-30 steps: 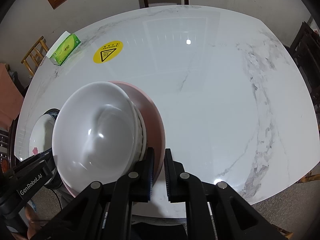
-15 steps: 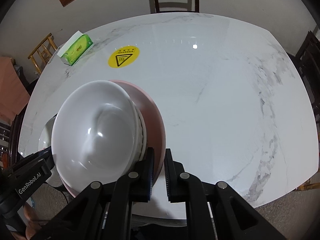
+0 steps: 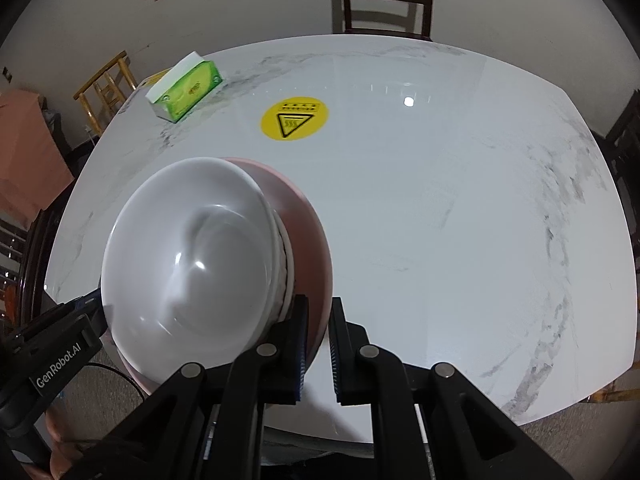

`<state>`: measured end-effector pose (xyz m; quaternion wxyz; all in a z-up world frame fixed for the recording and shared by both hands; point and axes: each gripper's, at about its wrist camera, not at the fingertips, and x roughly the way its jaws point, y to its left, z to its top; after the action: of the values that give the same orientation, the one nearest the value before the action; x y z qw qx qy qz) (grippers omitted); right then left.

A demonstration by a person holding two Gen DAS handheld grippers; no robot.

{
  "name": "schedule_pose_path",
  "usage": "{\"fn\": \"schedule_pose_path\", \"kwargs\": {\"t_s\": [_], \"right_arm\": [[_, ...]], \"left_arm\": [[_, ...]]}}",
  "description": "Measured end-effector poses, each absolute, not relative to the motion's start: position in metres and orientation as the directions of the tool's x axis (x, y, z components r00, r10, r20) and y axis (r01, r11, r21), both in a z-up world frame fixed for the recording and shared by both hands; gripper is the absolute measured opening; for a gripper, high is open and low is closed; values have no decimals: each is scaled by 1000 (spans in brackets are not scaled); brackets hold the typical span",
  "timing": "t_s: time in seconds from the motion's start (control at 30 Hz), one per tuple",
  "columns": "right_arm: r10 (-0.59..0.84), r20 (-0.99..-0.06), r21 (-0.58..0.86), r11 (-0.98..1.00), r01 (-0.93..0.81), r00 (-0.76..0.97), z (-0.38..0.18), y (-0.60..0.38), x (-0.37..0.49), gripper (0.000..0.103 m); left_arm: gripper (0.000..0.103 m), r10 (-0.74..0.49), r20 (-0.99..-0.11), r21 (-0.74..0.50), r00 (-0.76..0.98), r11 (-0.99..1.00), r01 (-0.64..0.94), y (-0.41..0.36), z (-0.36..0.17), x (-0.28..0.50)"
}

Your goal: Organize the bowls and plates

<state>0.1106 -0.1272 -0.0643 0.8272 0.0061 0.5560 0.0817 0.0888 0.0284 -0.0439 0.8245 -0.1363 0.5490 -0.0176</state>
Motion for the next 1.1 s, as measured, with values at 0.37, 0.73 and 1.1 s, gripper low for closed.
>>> {"fn": "schedule_pose_path", "kwargs": {"t_s": [0.37,0.73,1.1], "right_arm": [[159,-920,90,976,-200,359,-60,-84,109,10],[183,-928,94,958,-271,325,-65,-35,105,10],[185,-941,94,948,-305,283,-80,-1,104,10]], "left_arm": [[5,-146,-897,-240,417,953,-183,68,-38,79],[5,-104,-899,-230,426,939,-257,116,-38,63],[5,-90,-908,-232,409,922,-311,150,-53,56]]}}
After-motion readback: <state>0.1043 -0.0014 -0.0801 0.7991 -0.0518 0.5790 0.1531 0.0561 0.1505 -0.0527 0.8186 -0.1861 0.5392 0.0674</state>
